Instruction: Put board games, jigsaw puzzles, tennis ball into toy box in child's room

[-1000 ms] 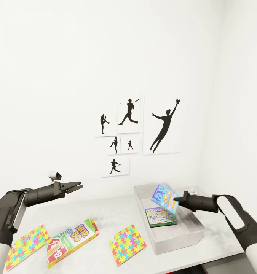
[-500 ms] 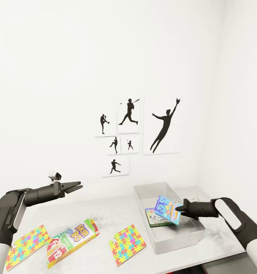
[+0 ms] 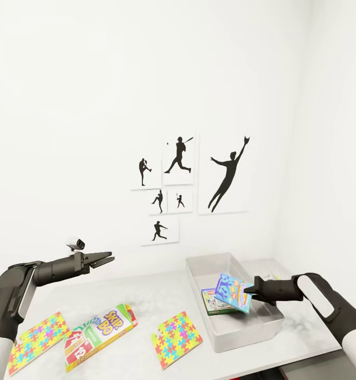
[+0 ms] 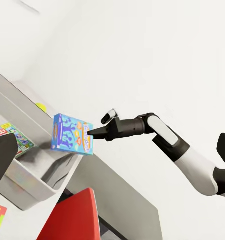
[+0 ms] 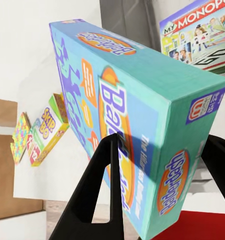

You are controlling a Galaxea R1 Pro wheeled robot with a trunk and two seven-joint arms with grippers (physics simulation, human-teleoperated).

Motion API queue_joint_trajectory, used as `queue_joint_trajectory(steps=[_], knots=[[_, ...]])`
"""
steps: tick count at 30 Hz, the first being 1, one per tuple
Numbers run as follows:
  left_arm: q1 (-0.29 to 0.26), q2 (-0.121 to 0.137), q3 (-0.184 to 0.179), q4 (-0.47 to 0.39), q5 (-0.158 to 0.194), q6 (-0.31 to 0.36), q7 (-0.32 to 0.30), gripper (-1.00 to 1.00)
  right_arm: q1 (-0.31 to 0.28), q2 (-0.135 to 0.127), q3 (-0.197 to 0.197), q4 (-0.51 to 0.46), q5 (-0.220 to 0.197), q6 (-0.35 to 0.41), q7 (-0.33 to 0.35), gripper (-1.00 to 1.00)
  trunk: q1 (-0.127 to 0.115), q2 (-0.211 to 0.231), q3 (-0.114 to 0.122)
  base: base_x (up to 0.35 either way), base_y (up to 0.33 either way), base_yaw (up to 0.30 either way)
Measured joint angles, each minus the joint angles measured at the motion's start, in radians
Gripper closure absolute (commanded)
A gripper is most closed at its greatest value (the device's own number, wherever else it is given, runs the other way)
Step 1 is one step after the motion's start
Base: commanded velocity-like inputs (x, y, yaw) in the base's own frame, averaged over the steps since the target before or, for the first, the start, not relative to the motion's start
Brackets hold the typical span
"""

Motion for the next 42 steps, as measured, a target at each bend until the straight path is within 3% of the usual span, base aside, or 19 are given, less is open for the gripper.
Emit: queue_joint_trajectory(steps=[15,36,42], knots=[[0.001,0.0,0.0,0.0,0.0,0.0,0.0,-1.0,0.0,-0.004,0.031,-0.008,-0.001,0.0,0.0,1.0,0.0,0.0,0.0,0.0,0.0,0.0],[0.001,0.0,0.0,0.0,0.0,0.0,0.0,-1.0,-0.002,-0.002,0.023,-0.01,0.005,0.0,-0.008,1.0,0.0,0.0,0.0,0.0,0.0,0.0],[0.0,0.0,0.002,0.0,0.001,0.0,0.0,-1.0,-0.035,-0.024,0.027,-0.004,0.0,0.0,-0.004,1.0,0.0,0.0,0.0,0.0,0.0,0.0]])
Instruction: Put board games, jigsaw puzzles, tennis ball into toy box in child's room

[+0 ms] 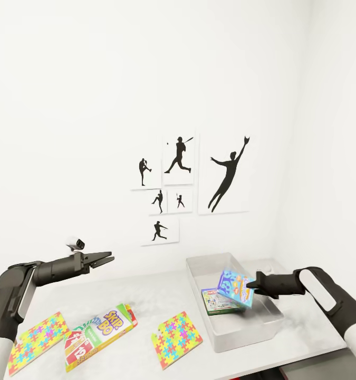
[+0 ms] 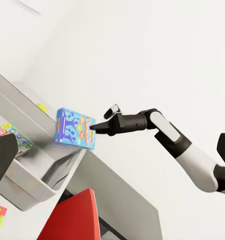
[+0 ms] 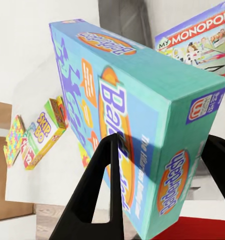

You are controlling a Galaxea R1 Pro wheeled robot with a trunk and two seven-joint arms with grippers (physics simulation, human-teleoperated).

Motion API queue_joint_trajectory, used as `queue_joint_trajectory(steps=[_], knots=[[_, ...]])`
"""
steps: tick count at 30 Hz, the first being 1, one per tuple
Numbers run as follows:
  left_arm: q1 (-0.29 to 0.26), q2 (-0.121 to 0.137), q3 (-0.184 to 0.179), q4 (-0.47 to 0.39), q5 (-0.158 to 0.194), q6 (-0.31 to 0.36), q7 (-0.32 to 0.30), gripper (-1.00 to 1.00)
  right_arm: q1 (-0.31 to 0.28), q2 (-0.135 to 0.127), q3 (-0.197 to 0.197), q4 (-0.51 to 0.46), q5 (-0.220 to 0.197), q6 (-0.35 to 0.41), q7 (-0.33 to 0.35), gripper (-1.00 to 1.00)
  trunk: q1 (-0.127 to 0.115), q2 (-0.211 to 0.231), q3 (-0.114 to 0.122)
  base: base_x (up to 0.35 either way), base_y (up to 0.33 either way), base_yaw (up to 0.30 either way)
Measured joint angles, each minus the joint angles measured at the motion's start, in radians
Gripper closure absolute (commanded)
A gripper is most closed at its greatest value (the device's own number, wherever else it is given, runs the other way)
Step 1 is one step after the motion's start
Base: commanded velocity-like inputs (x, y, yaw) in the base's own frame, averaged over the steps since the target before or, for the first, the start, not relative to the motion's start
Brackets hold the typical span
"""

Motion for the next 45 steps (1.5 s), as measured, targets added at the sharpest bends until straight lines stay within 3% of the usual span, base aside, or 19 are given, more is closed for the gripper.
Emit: queue_joint_trajectory(steps=[12,15,17,24,28,35,45], knots=[[0.0,0.0,0.001,0.0,-0.001,0.0,0.0,-1.0,-0.039,-0.009,0.014,0.025,0.001,0.0,0.004,1.0,0.0,0.0,0.0,0.0,0.0,0.0],[0.0,0.0,0.001,0.0,-0.001,0.0,0.0,-1.0,-0.053,-0.01,0.065,0.034,-0.001,0.0,0.018,1.0,0.0,0.0,0.0,0.0,0.0,0.0],[0.0,0.0,0.001,0.0,-0.001,0.0,0.0,-1.0,-0.062,-0.011,0.133,0.037,-0.003,0.0,0.057,1.0,0.0,0.0,0.0,0.0,0.0,0.0],[0.0,0.0,0.001,0.0,-0.001,0.0,0.0,-1.0,-0.094,-0.012,0.2,0.076,0.01,0.0,0.124,1.0,0.0,0.0,0.0,0.0,0.0,0.0],[0.0,0.0,0.001,0.0,-0.001,0.0,0.0,-1.0,-0.104,-0.012,0.231,0.111,0.047,0.0,0.134,1.0,0.0,0.0,0.0,0.0,0.0,0.0],[0.0,0.0,0.001,0.0,-0.002,0.0,0.0,-1.0,-0.11,-0.011,0.25,0.146,0.1,0.0,0.16,1.0,0.0,0.0,0.0,0.0,0.0,0.0],[0.0,0.0,0.0,0.0,-0.003,0.0,0.0,-1.0,-0.137,0.0,0.251,0.197,0.291,0.0,0.307,1.0,0.0,0.0,0.0,0.0,0.0,0.0]])
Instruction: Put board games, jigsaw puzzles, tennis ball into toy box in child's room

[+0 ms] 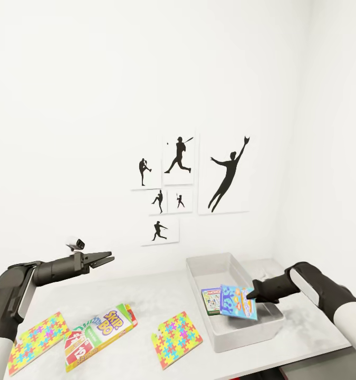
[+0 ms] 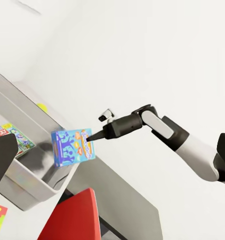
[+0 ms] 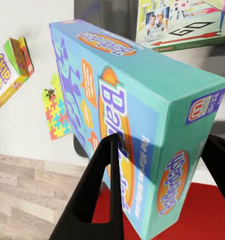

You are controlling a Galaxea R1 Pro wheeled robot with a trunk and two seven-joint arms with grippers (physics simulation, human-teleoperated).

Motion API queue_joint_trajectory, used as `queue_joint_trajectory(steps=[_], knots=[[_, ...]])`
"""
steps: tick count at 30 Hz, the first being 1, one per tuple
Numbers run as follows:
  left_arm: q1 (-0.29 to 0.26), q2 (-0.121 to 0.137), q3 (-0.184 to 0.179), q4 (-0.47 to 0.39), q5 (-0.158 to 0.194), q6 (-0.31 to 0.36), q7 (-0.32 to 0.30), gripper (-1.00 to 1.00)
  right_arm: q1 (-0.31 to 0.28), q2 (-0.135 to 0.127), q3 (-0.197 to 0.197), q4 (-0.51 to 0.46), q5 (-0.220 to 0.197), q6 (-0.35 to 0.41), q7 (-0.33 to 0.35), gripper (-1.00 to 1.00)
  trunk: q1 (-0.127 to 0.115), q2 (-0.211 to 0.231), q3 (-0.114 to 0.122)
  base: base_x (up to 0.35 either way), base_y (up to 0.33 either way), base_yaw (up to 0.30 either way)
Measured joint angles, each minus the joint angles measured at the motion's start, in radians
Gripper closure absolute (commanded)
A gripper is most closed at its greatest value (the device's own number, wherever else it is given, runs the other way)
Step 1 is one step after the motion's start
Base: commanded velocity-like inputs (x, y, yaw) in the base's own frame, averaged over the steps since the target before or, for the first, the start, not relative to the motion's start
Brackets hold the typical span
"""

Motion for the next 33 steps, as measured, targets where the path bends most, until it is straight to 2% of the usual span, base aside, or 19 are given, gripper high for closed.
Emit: queue_joint_trajectory(steps=[2,4,9,14,26,28,33], knots=[[0.0,0.0,0.0,0.0,0.0,0.0,0.0,-1.0,-0.001,0.0,0.0,0.001,0.036,0.0,0.034,1.0,0.0,0.0,0.0,0.0,0.0,0.0],[0.0,0.0,-0.001,0.0,0.0,0.0,0.0,-1.0,-0.002,-0.003,-0.001,0.002,0.049,0.0,0.05,1.0,0.0,0.0,0.0,0.0,0.0,0.0],[0.0,0.0,-0.001,0.0,0.0,0.0,0.0,-1.0,-0.002,-0.009,0.0,-0.002,0.056,0.0,0.061,1.0,0.0,0.0,0.0,0.0,0.0,0.0],[0.0,0.0,0.0,0.0,0.001,0.0,0.0,-1.0,-0.001,0.002,0.0,-0.003,0.059,0.0,0.062,1.0,0.0,0.0,0.0,0.0,0.0,0.0],[0.0,0.0,0.001,0.0,0.001,0.0,0.0,-1.0,-0.002,-0.002,0.0,-0.005,0.063,0.0,0.06,1.0,0.0,0.0,0.0,0.0,0.0,0.0],[0.0,0.0,0.001,0.0,0.0,0.0,0.0,-1.0,-0.003,0.003,-0.001,-0.006,0.085,0.0,0.058,1.0,0.0,0.0,0.0,0.0,0.0,0.0],[0.0,0.0,0.001,0.0,0.0,0.0,0.0,-1.0,-0.031,0.015,-0.003,-0.004,0.203,-0.001,0.059,1.0,0.0,0.0,0.0,0.0,0.0,0.0]])
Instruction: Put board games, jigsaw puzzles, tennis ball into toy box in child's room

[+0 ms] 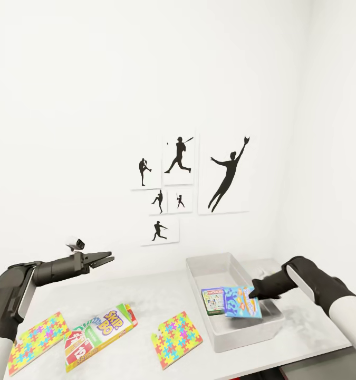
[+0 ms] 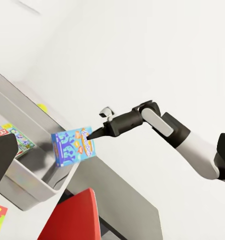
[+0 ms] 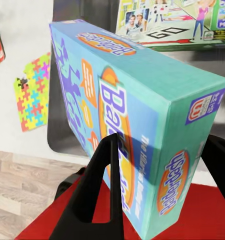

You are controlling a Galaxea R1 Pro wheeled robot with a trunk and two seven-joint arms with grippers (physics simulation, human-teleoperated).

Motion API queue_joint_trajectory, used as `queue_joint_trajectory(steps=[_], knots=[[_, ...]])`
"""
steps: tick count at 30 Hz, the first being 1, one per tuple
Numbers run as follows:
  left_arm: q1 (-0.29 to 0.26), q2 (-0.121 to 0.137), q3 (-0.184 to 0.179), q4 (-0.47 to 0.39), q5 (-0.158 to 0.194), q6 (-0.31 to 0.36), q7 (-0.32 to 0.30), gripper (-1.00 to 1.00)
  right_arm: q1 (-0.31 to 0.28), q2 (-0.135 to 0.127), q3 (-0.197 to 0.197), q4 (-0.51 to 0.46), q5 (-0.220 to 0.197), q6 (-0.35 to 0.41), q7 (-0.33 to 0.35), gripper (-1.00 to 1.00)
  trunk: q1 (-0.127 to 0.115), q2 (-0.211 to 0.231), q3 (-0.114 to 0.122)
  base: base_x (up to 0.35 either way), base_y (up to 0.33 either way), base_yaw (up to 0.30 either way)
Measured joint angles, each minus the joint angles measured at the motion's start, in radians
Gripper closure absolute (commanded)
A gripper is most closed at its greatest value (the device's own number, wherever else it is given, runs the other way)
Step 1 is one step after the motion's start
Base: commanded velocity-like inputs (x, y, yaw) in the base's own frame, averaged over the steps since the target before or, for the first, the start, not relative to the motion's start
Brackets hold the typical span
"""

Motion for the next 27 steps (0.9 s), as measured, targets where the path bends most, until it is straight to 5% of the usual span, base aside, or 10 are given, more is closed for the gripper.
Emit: queue_joint_trajectory(steps=[4,14,22,27], knots=[[0.0,0.0,-0.001,0.0,0.0,0.0,0.0,-1.0,-0.016,0.017,-0.001,0.001,0.054,0.0,0.003,1.0,0.0,0.0,0.0,0.0,0.0,0.0],[0.0,0.0,-0.001,0.0,0.0,0.0,0.0,-1.0,-0.058,0.066,0.001,0.012,0.077,0.0,-0.003,1.0,0.0,0.0,0.0,0.0,0.0,0.0],[0.0,0.0,-0.001,0.0,0.0,0.0,0.0,-1.0,-0.065,0.118,0.0,0.021,0.218,-0.003,0.011,1.0,0.0,0.0,0.0,0.0,0.0,0.0],[0.0,0.0,0.0,0.0,0.001,0.0,0.0,-1.0,-0.065,0.133,-0.001,0.028,0.249,-0.003,0.014,1.0,0.0,0.0,0.0,0.0,0.0,0.0]])
